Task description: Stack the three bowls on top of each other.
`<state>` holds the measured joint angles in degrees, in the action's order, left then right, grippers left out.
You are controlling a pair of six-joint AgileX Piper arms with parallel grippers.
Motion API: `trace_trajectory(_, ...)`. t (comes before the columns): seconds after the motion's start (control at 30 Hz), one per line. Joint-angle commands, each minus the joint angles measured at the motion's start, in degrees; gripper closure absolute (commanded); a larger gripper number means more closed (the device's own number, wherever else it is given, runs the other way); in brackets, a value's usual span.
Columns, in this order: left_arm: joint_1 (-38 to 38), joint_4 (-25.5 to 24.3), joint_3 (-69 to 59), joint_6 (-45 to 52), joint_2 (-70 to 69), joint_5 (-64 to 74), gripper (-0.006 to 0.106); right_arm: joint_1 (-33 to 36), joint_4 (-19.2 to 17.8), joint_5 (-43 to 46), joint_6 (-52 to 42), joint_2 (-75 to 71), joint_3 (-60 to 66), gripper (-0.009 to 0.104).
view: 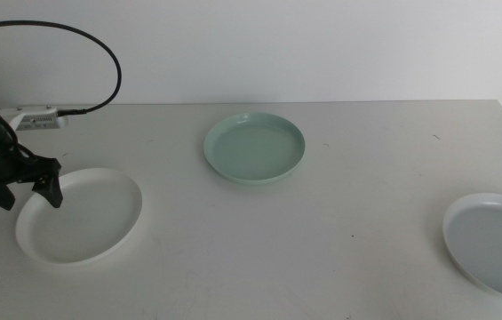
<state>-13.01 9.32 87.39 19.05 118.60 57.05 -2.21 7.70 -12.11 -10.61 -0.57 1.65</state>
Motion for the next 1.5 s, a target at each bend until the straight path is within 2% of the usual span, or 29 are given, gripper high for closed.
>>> trace_trajectory(0.0,-0.15,1.45,1.81,0.43,-2.3,-1.41,-0.005,-0.39,-0.59,4.42,-0.47,-1.0,-0.37,0.054)
trace_trajectory(0.3,-0.15,2.17,1.81,0.59,1.59,-3.08,-0.004,-0.39,-0.59,4.42,-0.47,-1.0,-0.37,0.054)
trace_trajectory(0.4,-0.15,2.37,1.81,0.59,2.17,-2.82,0.004,-0.39,-0.59,4.42,-0.47,-1.0,-0.37,0.054)
trace_trajectory(0.43,-0.15,2.42,1.81,0.59,2.17,-2.16,0.024,-0.39,-0.59,4.42,-0.47,-1.0,-0.37,0.054)
trace_trajectory(0.6,-0.08,1.89,1.81,0.59,2.17,-0.82,0.071,-0.39,-0.59,4.42,-0.47,-1.0,-0.37,0.054)
trace_trajectory(0.73,-0.08,0.82,1.81,0.59,2.1,-0.22,0.101,-0.39,-0.59,4.42,-0.47,-1.0,-0.37,0.054)
trace_trajectory(1.0,-0.08,-1.77,1.81,-1.16,-2.15,4.16,0.1,-0.39,-0.59,4.42,-0.47,-1.0,-0.37,0.054)
trace_trajectory(1.17,0.53,2.33,1.36,-1.52,-8.29,6.6,0.1,-0.39,-0.59,4.42,-0.47,-1.0,-0.37,0.054)
trace_trajectory(1.47,9.98,1.91,-5.15,-9.45,-18.7,7.0,0.1,-0.39,-0.59,4.42,-0.47,-1.0,-0.37,0.054)
